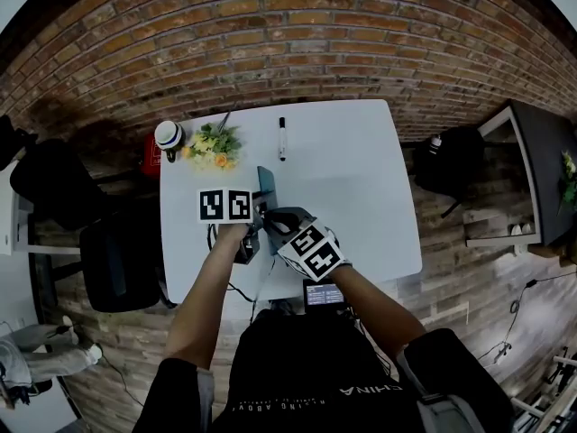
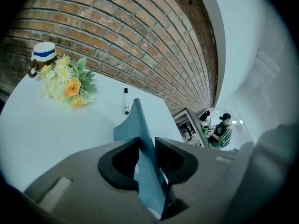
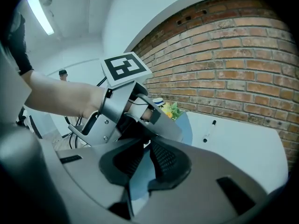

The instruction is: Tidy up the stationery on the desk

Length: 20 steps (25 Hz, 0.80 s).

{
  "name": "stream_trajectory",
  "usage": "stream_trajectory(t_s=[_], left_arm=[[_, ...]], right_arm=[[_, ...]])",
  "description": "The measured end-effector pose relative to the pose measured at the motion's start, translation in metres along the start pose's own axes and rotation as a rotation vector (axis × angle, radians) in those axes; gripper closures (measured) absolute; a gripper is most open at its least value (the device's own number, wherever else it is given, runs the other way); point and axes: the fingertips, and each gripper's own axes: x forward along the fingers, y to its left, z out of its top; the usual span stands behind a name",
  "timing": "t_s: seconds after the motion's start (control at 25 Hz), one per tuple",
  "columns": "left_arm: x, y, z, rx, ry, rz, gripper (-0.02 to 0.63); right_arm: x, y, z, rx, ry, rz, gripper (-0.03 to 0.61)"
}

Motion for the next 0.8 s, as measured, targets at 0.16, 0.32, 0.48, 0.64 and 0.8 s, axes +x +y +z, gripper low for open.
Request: stream_trajectory(t_s=[0.16,0.32,0.48,0.64,0.8], left_arm=[[-0.005,0.014,0.003,-0.017,-0.039,0.047,0.555],[-0.008,0.019,0.002,-0.065,-0.062,0.033,0.558],[-0.009,0.010,0.001,-0.110,-0.071,-0.035,0.560],[-0.003,-0.010,0.004,-0.141,-0.099,-0.114,0.560],[0.014,-0.035,0.007,-0.173,-0.105,-0.194,0.561]], right_arm=[[0.001,-0.003,-0.009,0.006,0.013,0.000,0.555],[0.003,-0.015,-0.023,0.021,0.043,-0.023,0.562],[0.001,-0.030,-0.030,0.055,0.050,-0.052,0.565],[-0.008,-0.050,-0.034,0.087,0.043,-0.095,0.565],[-0.027,-0.073,-0.040,0.117,0.037,-0.148,0.565]])
